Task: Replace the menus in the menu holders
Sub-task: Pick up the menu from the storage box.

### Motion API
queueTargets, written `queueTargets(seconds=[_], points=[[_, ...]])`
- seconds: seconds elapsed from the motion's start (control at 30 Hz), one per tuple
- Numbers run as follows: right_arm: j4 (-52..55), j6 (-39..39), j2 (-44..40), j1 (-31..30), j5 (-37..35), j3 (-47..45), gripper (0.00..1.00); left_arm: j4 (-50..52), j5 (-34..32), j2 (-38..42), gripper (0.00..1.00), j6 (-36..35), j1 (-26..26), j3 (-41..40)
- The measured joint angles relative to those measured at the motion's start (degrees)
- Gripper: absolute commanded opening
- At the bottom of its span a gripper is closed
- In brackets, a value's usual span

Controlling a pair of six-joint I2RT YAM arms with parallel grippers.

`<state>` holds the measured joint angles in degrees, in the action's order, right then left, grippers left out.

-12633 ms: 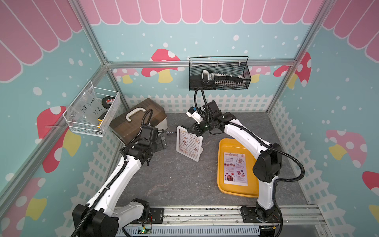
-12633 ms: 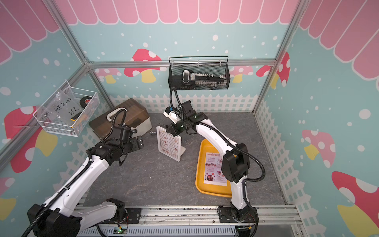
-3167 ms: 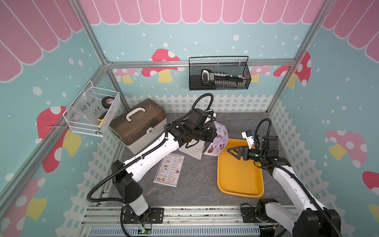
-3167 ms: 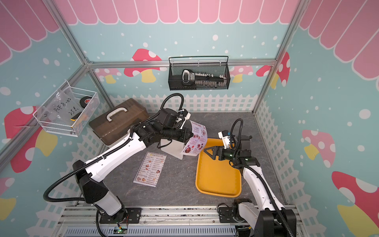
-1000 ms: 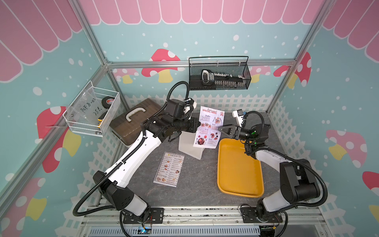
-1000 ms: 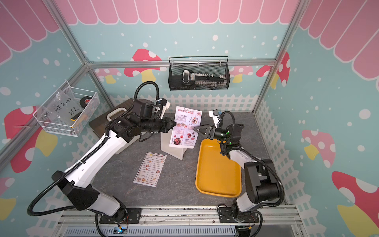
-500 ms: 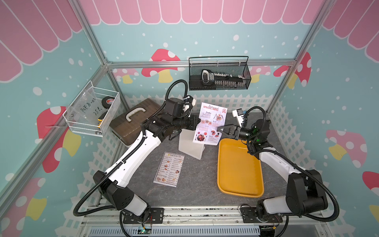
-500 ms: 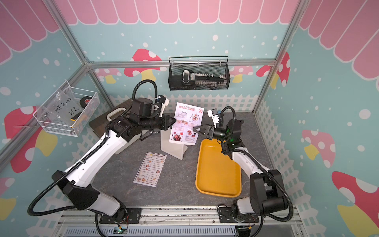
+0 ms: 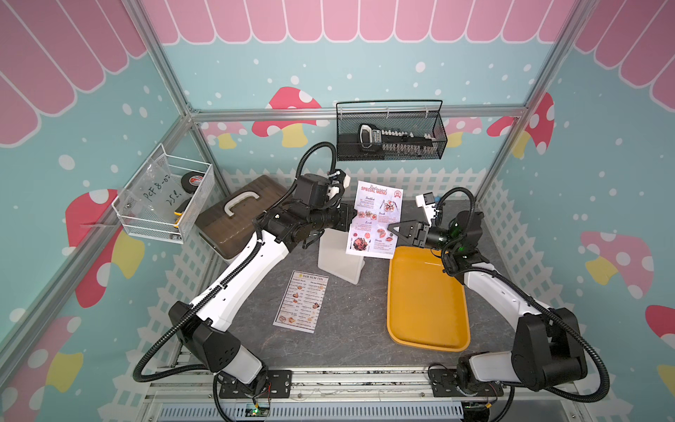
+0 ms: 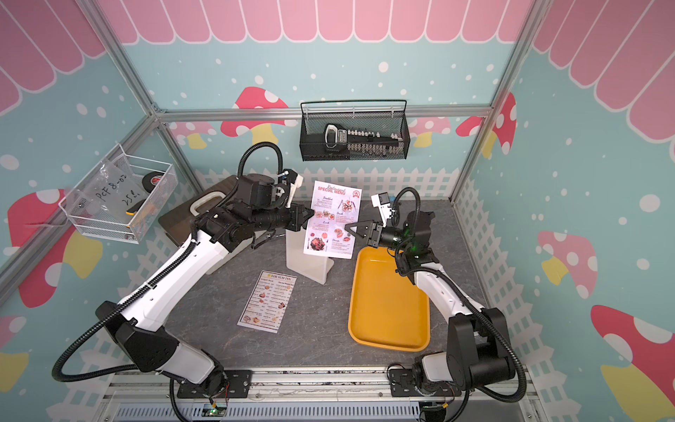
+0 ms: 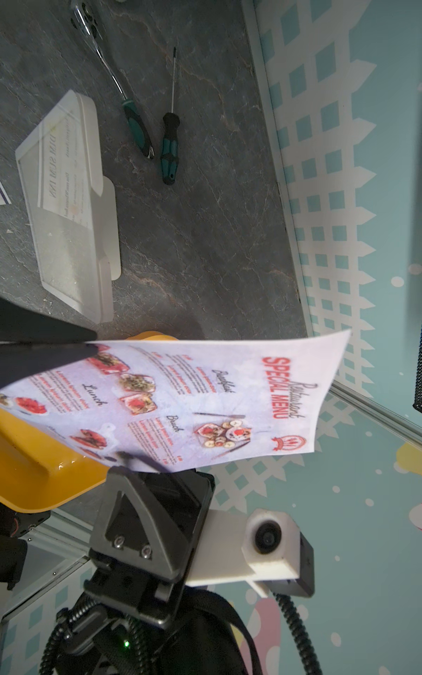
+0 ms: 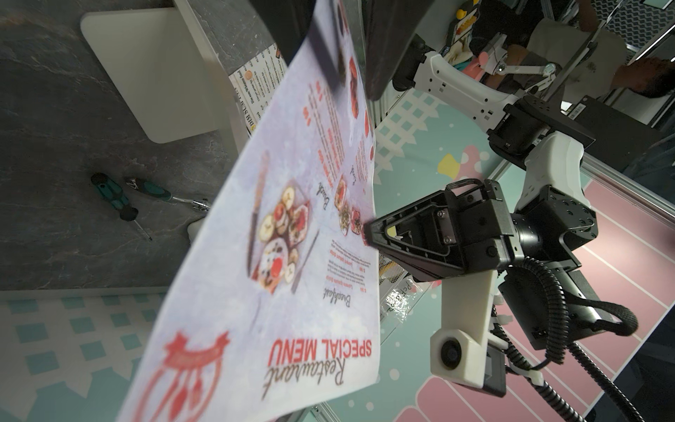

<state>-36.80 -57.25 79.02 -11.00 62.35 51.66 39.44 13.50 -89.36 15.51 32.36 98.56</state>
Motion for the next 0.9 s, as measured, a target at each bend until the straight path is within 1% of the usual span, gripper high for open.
queueTargets(seconds=[0.13,0.37,0.53,0.9], points=[[0.9,0.1,0.0,0.0,-0.3,1.0,0.32,-1.6,0.2,0.0,0.00,-0.7,0.0,-1.7],[3.8,1.3,0.2,0.0,-0.9,2.1,0.28,-3.4,1.3,0.0,0.00,-2.3,0.0,-3.4],[6.9,2.8,0.4,0.0,-1.3,2.5,0.31,-4.9,1.8,0.4,0.00,-4.0,-0.1,-3.6],[11.9,5.5,1.2,0.0,-2.6,3.5,0.29,-6.6,7.4,1.6,0.00,-8.4,-0.7,-3.9]])
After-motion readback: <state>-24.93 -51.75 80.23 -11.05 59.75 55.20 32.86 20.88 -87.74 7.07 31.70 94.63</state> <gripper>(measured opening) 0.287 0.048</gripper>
